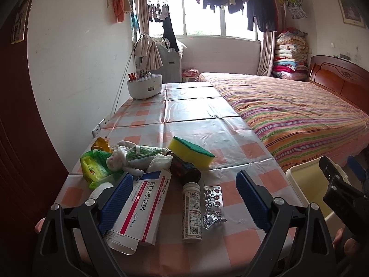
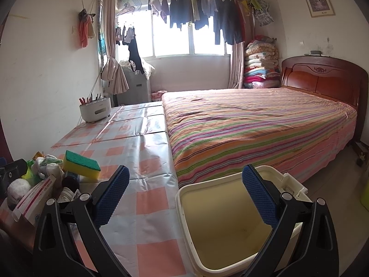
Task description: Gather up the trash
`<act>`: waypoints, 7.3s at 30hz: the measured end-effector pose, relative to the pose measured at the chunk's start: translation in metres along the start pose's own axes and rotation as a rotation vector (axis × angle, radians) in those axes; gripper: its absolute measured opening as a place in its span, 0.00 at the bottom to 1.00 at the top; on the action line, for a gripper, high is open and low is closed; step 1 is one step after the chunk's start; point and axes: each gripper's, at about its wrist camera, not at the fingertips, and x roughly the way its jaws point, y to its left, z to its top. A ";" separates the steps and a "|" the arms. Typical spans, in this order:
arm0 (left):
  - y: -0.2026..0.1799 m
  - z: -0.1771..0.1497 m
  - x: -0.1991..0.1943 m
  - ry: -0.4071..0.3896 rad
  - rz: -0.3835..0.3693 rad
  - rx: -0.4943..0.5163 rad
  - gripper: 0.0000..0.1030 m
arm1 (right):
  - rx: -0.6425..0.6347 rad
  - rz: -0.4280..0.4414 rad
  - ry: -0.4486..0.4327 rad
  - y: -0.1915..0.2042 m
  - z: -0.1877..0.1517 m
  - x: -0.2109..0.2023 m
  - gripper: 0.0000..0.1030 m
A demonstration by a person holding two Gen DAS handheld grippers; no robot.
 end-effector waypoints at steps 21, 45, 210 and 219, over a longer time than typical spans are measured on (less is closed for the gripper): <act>0.008 0.000 -0.006 -0.021 0.019 -0.005 0.86 | -0.005 0.006 0.004 0.004 0.001 0.002 0.94; 0.048 -0.005 -0.008 -0.017 0.080 -0.050 0.86 | -0.051 0.065 0.017 0.036 0.002 0.007 0.94; -0.152 0.036 0.071 0.156 -0.687 0.200 0.43 | 0.214 0.103 0.237 -0.126 0.028 0.072 0.56; -0.166 0.032 0.074 0.180 -0.694 0.216 0.43 | 0.282 0.090 0.174 -0.142 0.032 0.060 0.59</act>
